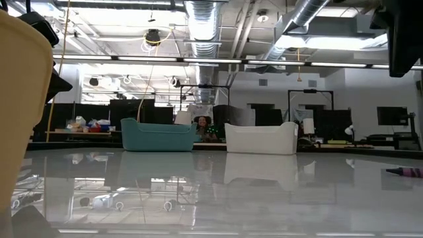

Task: Sort crayons
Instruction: Put the purple crayon into the blue bin

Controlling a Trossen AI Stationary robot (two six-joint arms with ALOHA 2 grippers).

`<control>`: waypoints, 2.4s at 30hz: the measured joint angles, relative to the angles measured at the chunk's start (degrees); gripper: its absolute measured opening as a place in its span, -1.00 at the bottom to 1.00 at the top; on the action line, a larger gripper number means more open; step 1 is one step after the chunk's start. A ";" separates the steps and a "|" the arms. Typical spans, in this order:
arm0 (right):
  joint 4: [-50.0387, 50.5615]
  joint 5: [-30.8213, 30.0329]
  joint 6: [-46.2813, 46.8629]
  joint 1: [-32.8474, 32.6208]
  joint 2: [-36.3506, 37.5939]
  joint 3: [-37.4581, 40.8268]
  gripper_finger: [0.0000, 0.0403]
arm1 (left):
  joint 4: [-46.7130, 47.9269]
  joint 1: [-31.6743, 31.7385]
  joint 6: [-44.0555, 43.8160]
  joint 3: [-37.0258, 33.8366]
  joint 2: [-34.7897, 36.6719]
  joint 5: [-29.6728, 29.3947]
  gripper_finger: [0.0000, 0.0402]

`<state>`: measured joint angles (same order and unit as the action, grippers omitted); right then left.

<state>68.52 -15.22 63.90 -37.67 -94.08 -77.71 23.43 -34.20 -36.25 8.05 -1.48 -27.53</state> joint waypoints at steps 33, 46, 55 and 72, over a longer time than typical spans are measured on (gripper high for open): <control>-14.39 11.61 -1.90 2.98 14.74 22.45 -0.75 | 0.01 0.00 0.00 0.01 0.00 0.00 0.14; -33.47 12.48 12.38 1.42 26.44 38.56 -0.77 | 0.01 0.00 0.00 0.01 0.00 -0.01 0.14; -37.50 11.96 1.01 3.27 20.21 34.39 -0.62 | -0.01 0.00 0.00 0.01 -0.01 0.02 0.14; -35.81 13.86 -4.64 8.37 8.42 27.71 -0.51 | 0.01 0.00 0.00 0.00 0.00 -0.02 0.14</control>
<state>32.71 -1.37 59.26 -29.30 -85.67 -50.00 23.44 -34.20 -36.25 8.04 -1.48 -27.55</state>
